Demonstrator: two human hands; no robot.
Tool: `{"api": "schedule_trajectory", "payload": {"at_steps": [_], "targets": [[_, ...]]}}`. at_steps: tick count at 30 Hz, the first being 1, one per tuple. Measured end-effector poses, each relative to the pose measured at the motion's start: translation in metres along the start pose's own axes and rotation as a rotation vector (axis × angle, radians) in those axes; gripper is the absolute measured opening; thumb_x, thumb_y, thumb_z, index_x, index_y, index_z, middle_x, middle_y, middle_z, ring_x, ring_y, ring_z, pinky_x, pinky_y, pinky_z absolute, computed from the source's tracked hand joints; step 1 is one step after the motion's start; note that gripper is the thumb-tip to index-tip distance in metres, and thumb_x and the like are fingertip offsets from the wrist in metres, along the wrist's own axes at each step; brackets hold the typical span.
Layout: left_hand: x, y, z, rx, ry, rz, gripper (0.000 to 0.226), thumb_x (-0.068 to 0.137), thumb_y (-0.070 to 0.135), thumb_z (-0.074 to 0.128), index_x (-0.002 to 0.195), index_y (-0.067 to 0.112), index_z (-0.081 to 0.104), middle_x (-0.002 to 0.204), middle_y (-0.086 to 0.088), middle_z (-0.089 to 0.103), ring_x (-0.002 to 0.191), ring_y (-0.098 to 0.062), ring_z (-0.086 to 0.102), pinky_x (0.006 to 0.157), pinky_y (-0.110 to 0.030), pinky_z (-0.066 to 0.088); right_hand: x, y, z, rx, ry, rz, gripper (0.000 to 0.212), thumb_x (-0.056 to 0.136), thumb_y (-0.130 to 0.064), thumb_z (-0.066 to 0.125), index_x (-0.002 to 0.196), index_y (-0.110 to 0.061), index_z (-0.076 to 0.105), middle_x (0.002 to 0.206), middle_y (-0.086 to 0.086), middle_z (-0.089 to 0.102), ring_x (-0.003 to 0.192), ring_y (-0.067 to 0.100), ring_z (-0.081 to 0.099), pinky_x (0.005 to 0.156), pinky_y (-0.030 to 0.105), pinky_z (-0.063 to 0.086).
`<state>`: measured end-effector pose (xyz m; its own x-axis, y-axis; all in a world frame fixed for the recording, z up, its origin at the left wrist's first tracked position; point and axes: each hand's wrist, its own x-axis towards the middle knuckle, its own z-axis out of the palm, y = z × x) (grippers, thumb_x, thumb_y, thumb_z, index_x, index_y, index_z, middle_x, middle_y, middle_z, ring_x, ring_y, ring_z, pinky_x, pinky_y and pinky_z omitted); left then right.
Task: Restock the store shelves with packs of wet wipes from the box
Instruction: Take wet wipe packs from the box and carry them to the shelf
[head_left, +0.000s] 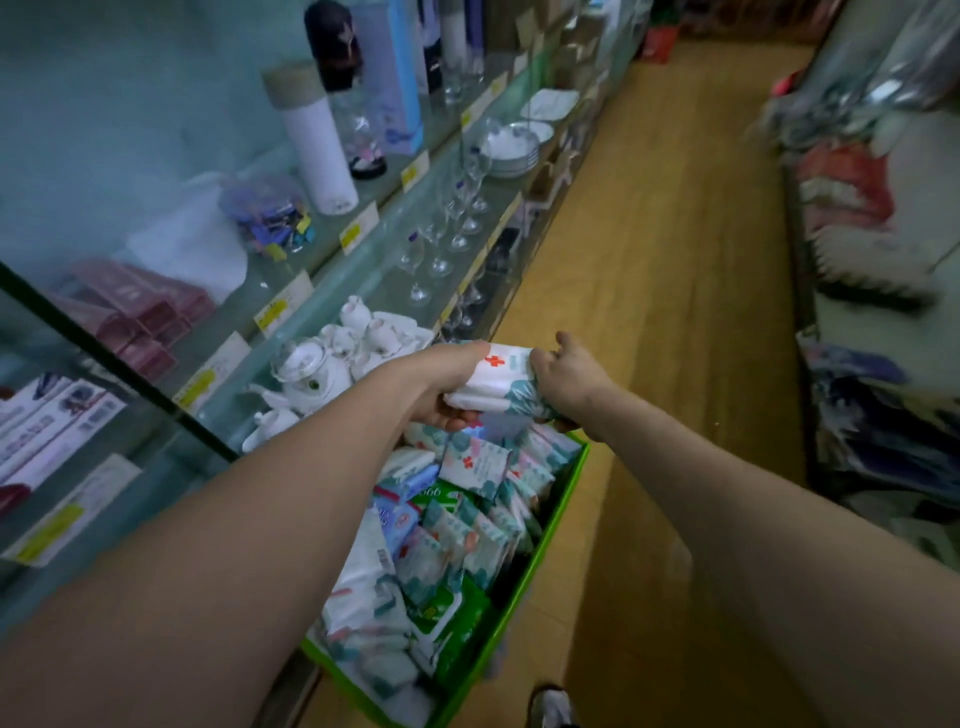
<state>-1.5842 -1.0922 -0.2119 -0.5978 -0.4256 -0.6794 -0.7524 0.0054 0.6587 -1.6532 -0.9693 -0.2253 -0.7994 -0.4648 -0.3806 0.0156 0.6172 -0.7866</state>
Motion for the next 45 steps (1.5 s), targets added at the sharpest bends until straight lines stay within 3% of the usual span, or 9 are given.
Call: {"api": "schedule_trajectory", "payload": {"at_steps": [5,9,15,18,22,25,29,34,45], "targets": [[-0.044,0.049,0.022,0.101,-0.080,0.119,0.034,0.101,0.040,0.041,0.081,0.015,0.054,0.067,-0.007,0.056,0.054,-0.017,0.049,0.051,-0.025,0.038,-0.044,-0.014,-0.056,0.027,0.095,-0.020,0.048,0.102,-0.024,0.031,0.148,-0.016,0.026,0.120,0.021,0.057,0.059,0.023,0.053,0.028,0.016,0.032],[-0.088,0.095,0.055,0.225,-0.120,0.284,0.029,0.101,0.031,0.038,0.081,0.014,0.051,0.064,-0.009,0.054,0.051,-0.018,0.049,0.048,-0.022,0.036,-0.090,-0.020,-0.112,0.047,0.220,-0.037,0.036,0.101,-0.025,0.031,0.129,-0.015,0.050,0.105,0.017,0.061,0.061,0.023,0.059,0.042,0.024,0.041],[-0.159,0.164,0.123,0.335,-0.198,0.469,0.028,0.101,0.029,0.037,0.086,0.012,0.052,0.067,-0.010,0.056,0.052,-0.017,0.050,0.050,-0.022,0.038,-0.154,-0.016,-0.212,0.034,0.439,-0.014,0.036,0.100,-0.033,0.038,0.129,-0.016,0.051,0.096,0.010,0.061,0.067,0.020,0.064,0.042,0.023,0.048],[-0.194,0.193,0.164,0.381,-0.247,0.519,0.030,0.101,0.031,0.036,0.085,0.012,0.053,0.067,-0.008,0.056,0.052,-0.016,0.050,0.050,-0.022,0.038,-0.190,-0.009,-0.261,0.031,0.536,0.001,0.038,0.100,-0.035,0.041,0.129,-0.014,0.051,0.091,0.009,0.061,0.070,0.019,0.065,0.052,0.029,0.056],[-0.236,0.229,0.218,0.396,-0.314,0.588,0.032,0.101,0.035,0.038,0.082,0.013,0.052,0.069,-0.007,0.053,0.054,-0.016,0.048,0.048,-0.023,0.037,-0.233,0.004,-0.322,0.008,0.668,0.032,0.039,0.099,-0.036,0.041,0.130,-0.015,0.052,0.095,0.010,0.061,0.074,0.021,0.063,0.042,0.024,0.042],[-0.269,0.253,0.254,0.406,-0.382,0.631,0.032,0.101,0.035,0.041,0.082,0.013,0.054,0.070,-0.006,0.055,0.056,-0.016,0.048,0.048,-0.024,0.038,-0.268,0.010,-0.367,-0.009,0.738,0.052,0.035,0.099,-0.033,0.041,0.125,-0.013,0.055,0.087,0.008,0.061,0.072,0.020,0.061,0.047,0.025,0.042],[-0.310,0.283,0.298,0.405,-0.464,0.696,0.029,0.100,0.035,0.043,0.092,0.011,0.057,0.079,-0.008,0.060,0.061,-0.018,0.052,0.050,-0.024,0.039,-0.313,0.015,-0.421,-0.026,0.807,0.068,0.032,0.099,-0.031,0.042,0.123,-0.013,0.056,0.083,0.012,0.065,0.052,0.016,0.059,0.036,0.019,0.039],[-0.358,0.309,0.349,0.417,-0.519,0.784,0.027,0.100,0.034,0.043,0.096,0.010,0.053,0.079,-0.008,0.057,0.060,-0.018,0.051,0.052,-0.026,0.042,-0.360,0.028,-0.473,-0.047,0.908,0.101,0.032,0.099,-0.034,0.044,0.119,-0.013,0.056,0.095,0.013,0.065,0.073,0.022,0.065,0.045,0.025,0.046],[-0.430,0.373,0.433,0.499,-0.649,1.001,0.030,0.101,0.036,0.040,0.093,0.012,0.055,0.076,-0.008,0.057,0.056,-0.017,0.050,0.049,-0.025,0.040,-0.428,0.035,-0.556,-0.058,1.148,0.156,0.029,0.099,-0.034,0.041,0.111,-0.015,0.060,0.077,0.011,0.067,0.054,0.016,0.063,0.040,0.021,0.041]]}}
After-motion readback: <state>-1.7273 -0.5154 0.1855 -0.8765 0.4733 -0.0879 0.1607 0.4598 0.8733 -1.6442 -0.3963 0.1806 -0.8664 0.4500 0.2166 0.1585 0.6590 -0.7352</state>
